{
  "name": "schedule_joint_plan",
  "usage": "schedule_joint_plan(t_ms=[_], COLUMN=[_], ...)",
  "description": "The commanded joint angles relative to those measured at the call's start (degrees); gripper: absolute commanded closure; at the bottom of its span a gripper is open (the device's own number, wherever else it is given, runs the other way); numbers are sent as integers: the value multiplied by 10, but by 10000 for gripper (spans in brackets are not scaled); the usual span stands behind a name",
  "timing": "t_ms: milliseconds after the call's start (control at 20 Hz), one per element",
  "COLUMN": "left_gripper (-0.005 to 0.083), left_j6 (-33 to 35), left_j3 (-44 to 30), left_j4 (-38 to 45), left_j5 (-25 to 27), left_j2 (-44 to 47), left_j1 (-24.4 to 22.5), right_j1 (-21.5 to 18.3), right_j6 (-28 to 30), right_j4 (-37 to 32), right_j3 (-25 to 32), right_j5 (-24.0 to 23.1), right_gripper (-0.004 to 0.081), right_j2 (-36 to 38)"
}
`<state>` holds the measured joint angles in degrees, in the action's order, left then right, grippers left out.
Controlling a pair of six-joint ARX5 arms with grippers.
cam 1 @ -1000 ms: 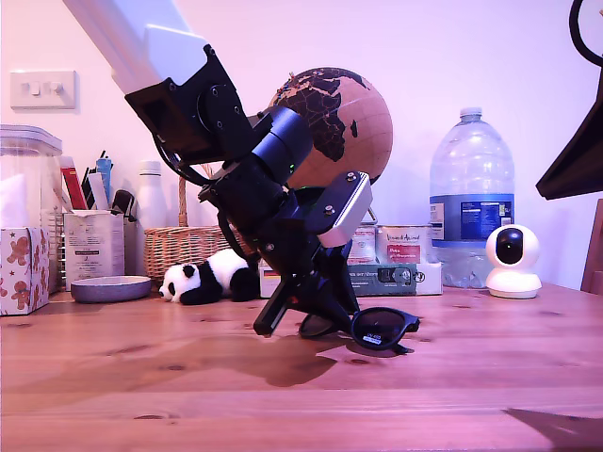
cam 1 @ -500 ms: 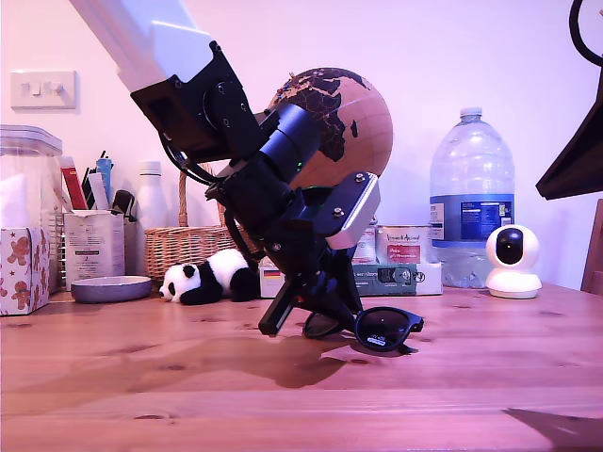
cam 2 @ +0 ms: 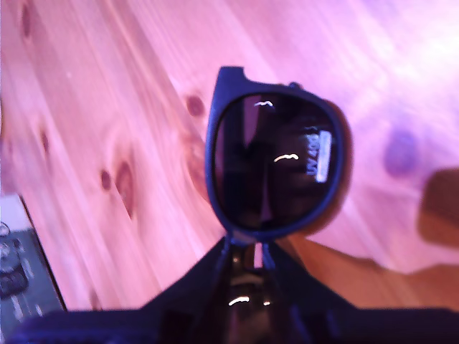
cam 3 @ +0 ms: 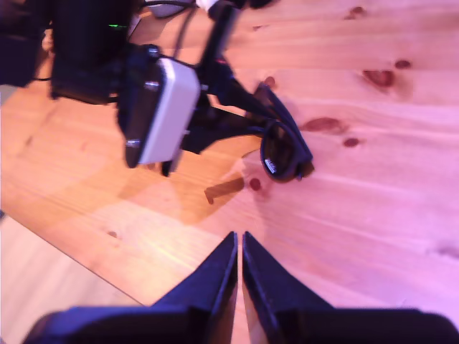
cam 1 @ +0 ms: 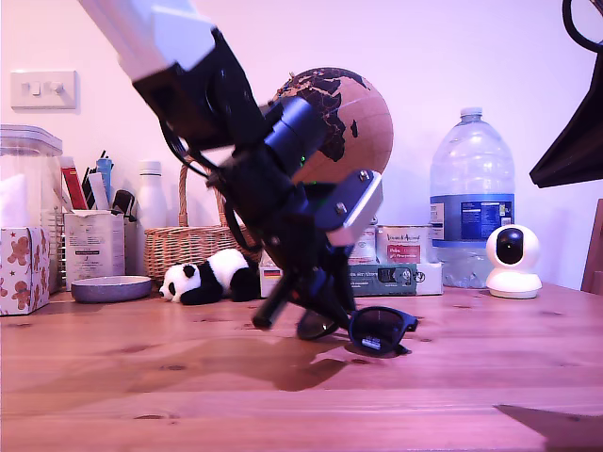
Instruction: Pick up the sunglasses and open them, then place them back on the table
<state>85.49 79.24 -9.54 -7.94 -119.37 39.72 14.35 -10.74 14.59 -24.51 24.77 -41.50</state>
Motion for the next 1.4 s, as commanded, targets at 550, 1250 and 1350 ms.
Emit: schedule_joint_plan(t_ms=[550,1250,1350], left_gripper=[777,794,794], left_j6=[-83,-223,-237], left_j3=[-3,-4,-4], left_j4=[-129,-229,-239], left_j5=[22,60,61], left_j2=[88,205,223], left_j1=[21,62,62], right_j1=[1,-9,-12], right_j6=[-28,67,86], right_j4=[7,214,222], right_j3=[-71,-292,-292], right_j5=[8,51,50], right_gripper=[751,752,753], right_j2=[-90,-314,-320])
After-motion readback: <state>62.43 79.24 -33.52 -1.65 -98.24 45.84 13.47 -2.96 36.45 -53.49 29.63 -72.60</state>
